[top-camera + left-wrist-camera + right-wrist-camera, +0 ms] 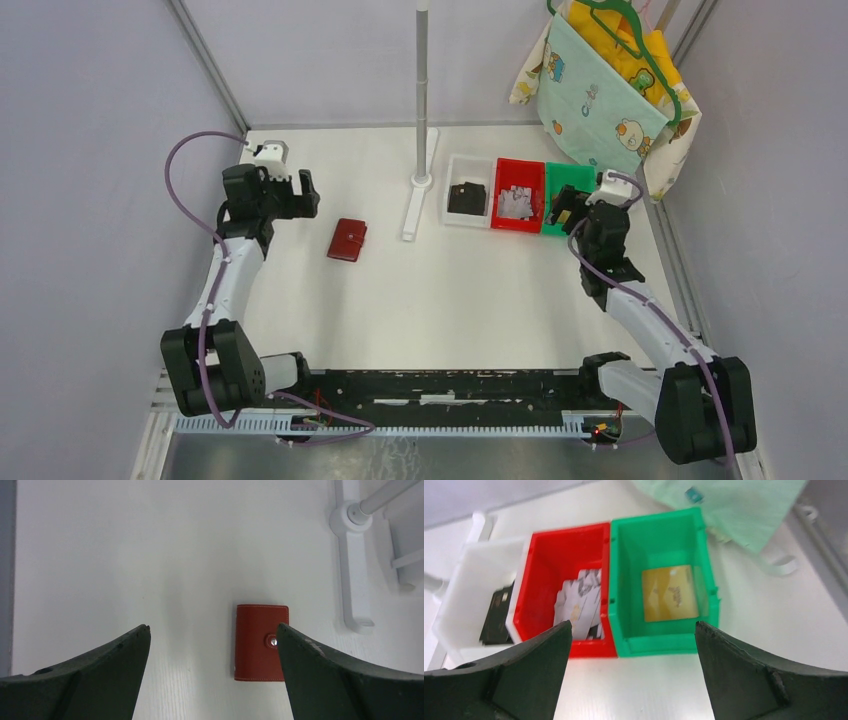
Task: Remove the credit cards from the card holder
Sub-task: Move the storage box to the center of the board.
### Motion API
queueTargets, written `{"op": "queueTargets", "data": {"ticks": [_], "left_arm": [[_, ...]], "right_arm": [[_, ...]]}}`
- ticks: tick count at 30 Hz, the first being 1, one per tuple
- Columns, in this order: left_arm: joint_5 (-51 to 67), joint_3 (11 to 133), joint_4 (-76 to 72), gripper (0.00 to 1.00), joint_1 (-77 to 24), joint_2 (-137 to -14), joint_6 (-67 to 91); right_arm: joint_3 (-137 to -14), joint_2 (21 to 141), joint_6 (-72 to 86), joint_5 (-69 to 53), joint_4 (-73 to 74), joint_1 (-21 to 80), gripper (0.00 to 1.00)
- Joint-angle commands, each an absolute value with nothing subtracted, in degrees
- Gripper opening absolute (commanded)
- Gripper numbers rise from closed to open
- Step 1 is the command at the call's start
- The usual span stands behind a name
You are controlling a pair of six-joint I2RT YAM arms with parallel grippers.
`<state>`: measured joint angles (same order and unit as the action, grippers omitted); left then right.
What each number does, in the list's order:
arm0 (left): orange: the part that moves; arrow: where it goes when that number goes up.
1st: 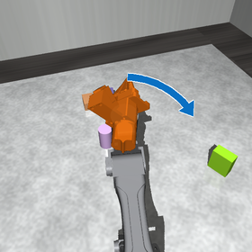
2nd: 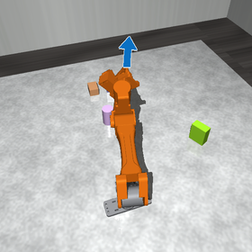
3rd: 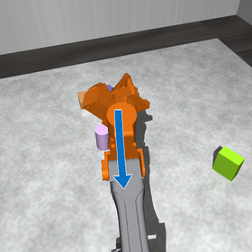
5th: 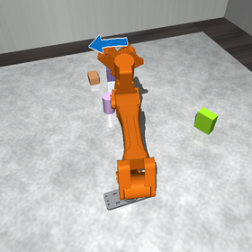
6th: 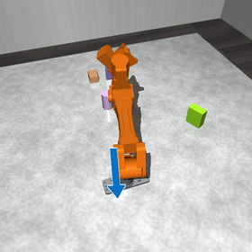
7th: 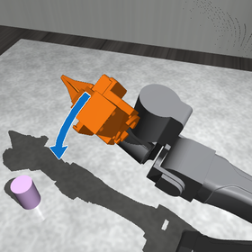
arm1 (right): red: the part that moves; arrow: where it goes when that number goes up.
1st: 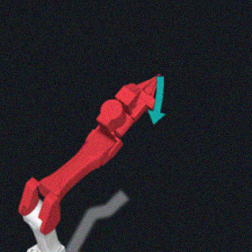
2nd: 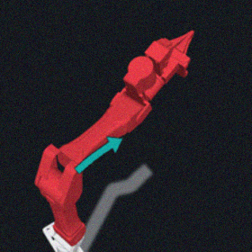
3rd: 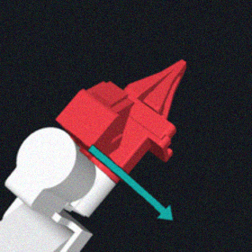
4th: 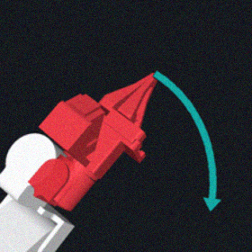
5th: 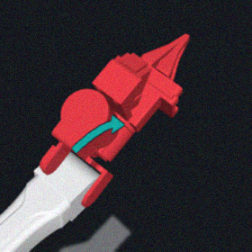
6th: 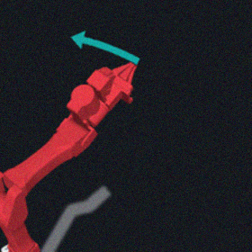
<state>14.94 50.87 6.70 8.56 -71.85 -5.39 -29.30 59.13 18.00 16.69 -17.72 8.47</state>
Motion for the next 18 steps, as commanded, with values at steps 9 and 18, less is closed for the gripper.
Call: {"op": "queueTargets", "data": {"ticks": [9, 18], "left_arm": [[23.71, 54.18, 20.74, 1.00, 5.04, -75.35, -7.29], [21.32, 55.53, 21.25, 1.00, 1.56, -80.25, -8.63]], "right_arm": [[-48.64, 77.70, 15.03, 16.76, -3.18, 14.31, 0.87], [-61.57, 93.52, 12.15, 19.43, 4.14, 14.12, 0.84]]}}
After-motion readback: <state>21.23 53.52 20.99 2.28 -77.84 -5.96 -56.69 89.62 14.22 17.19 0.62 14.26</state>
